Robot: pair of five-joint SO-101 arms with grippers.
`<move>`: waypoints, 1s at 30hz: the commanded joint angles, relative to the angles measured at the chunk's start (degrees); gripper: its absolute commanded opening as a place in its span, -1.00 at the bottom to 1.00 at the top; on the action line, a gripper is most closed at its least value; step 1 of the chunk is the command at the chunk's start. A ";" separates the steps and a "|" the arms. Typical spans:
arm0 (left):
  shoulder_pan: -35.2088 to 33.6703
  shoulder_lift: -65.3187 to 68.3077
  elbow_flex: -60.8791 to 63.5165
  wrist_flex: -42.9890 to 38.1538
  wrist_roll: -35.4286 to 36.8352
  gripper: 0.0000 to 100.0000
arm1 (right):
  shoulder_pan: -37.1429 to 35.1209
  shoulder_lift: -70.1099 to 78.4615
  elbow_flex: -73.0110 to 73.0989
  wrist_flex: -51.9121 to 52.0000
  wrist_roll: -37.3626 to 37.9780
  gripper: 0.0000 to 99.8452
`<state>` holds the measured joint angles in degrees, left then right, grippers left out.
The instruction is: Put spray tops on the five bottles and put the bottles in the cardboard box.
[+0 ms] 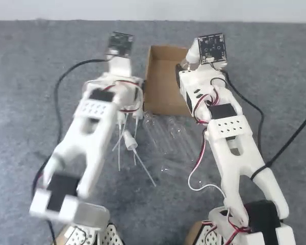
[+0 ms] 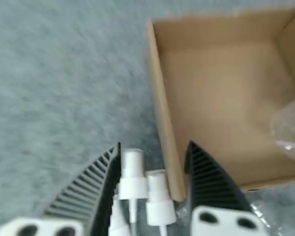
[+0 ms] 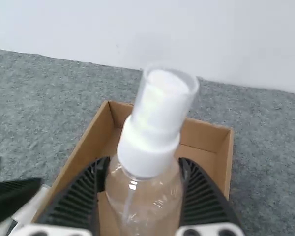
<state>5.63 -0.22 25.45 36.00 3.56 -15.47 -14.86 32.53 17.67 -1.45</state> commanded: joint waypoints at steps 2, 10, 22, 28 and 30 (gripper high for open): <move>2.64 11.52 -11.03 0.18 0.44 -0.57 | 0.57 -3.82 -0.62 -0.92 -0.26 -0.99; 2.20 16.00 -12.79 2.37 0.35 -0.67 | 0.31 -3.82 -0.62 -0.84 -0.26 -0.99; 4.92 16.35 -12.97 11.25 -1.23 -0.85 | 0.75 -3.82 -0.53 -0.75 -0.26 -0.99; 4.84 16.26 -12.79 13.98 -1.32 -0.87 | 0.75 -3.82 -0.53 -0.75 -0.26 -0.99; 5.01 16.26 -12.79 15.12 -1.41 -0.90 | 0.75 -3.82 -0.53 -0.75 -0.26 -0.99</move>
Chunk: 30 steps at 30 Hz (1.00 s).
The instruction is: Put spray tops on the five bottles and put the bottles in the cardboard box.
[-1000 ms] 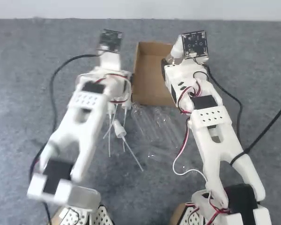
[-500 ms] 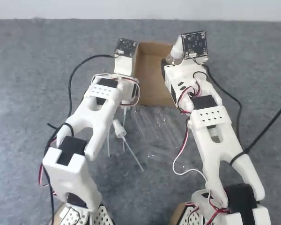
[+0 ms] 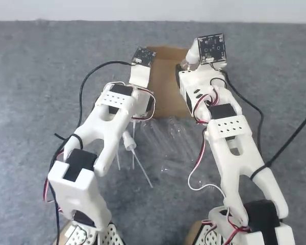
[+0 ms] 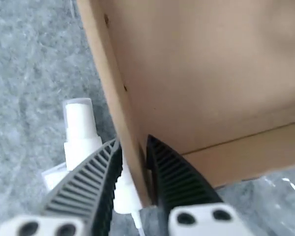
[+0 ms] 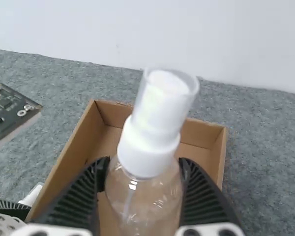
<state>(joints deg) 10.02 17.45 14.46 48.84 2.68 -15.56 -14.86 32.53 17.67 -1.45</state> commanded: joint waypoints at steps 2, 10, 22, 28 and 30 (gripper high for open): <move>0.62 -1.41 -1.89 3.16 -0.53 -0.90 | 0.84 -3.82 -0.53 -0.75 -0.26 -0.99; 1.05 -4.92 -1.89 6.86 -0.44 -0.90 | 0.84 -3.82 -0.53 -0.75 -0.26 -0.99; 2.02 -8.00 3.38 6.59 0.35 -0.90 | 0.75 -3.82 -0.53 -0.75 -0.26 -0.99; 1.58 -8.62 4.88 6.07 0.44 -0.70 | 0.66 -3.82 -0.53 -0.75 -0.26 -0.99; 0.79 -8.62 3.56 6.07 0.44 -0.63 | 0.66 -3.82 -0.53 -0.75 -0.26 -0.99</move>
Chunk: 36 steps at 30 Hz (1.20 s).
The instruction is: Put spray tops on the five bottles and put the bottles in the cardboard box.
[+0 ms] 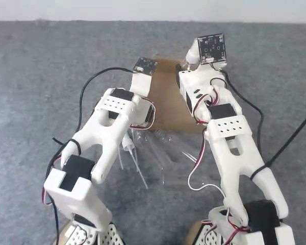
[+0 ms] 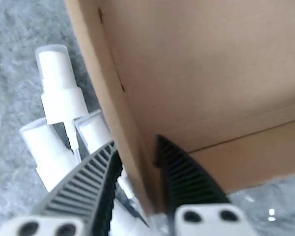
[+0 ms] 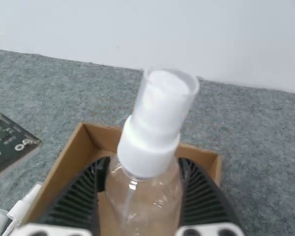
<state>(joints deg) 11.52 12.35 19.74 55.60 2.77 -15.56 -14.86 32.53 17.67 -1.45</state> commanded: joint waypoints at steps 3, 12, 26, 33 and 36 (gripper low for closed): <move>-3.16 -3.52 -5.41 0.79 0.35 -0.61 | 0.75 -3.82 -0.53 -0.75 -0.18 -0.99; -6.95 -5.19 -21.93 13.71 -0.18 -0.60 | 0.40 -4.18 -0.53 -0.75 -0.35 -0.99; -17.93 -53.80 19.03 5.63 -0.44 -0.60 | -9.27 -9.54 -1.14 4.00 -0.18 -0.99; -28.13 -77.36 42.24 2.90 -5.63 -0.60 | -11.12 5.67 -11.43 -3.74 -0.18 -0.99; -29.19 -85.36 49.63 2.99 -5.63 -0.60 | -11.03 13.93 -17.14 -3.65 -0.18 -0.99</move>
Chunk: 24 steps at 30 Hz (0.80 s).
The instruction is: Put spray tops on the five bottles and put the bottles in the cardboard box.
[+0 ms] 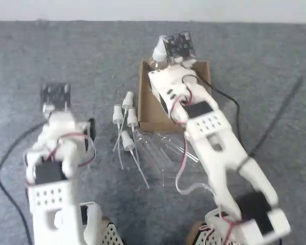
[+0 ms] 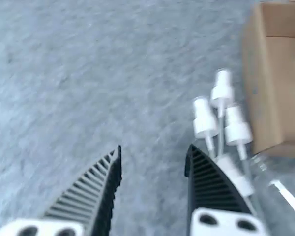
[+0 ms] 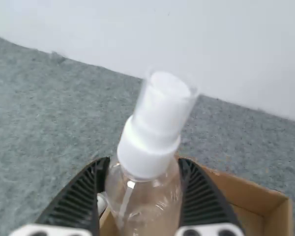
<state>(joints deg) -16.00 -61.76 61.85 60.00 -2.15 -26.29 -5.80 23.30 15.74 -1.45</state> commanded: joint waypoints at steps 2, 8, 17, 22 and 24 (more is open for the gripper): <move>-1.85 -15.91 10.24 -1.32 -0.79 -0.60 | -0.31 9.19 -10.46 -2.15 -0.18 -0.99; -1.67 -23.74 14.90 -1.23 -2.29 -0.60 | -0.31 17.27 -14.24 -6.73 -0.18 -0.99; -1.58 -24.00 15.08 -1.14 -2.29 -0.60 | 0.66 23.34 -14.33 -17.54 -0.18 -0.99; -1.58 -24.00 15.08 -1.14 -2.29 -0.60 | 0.66 25.63 -14.51 -18.15 -0.18 -0.99; -1.58 -24.00 15.08 -1.14 -2.29 -0.60 | 0.66 26.24 -15.03 -18.15 -0.18 -0.99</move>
<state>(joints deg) -17.58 -84.88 77.14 59.91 -4.09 -26.02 21.27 12.84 -1.05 -1.45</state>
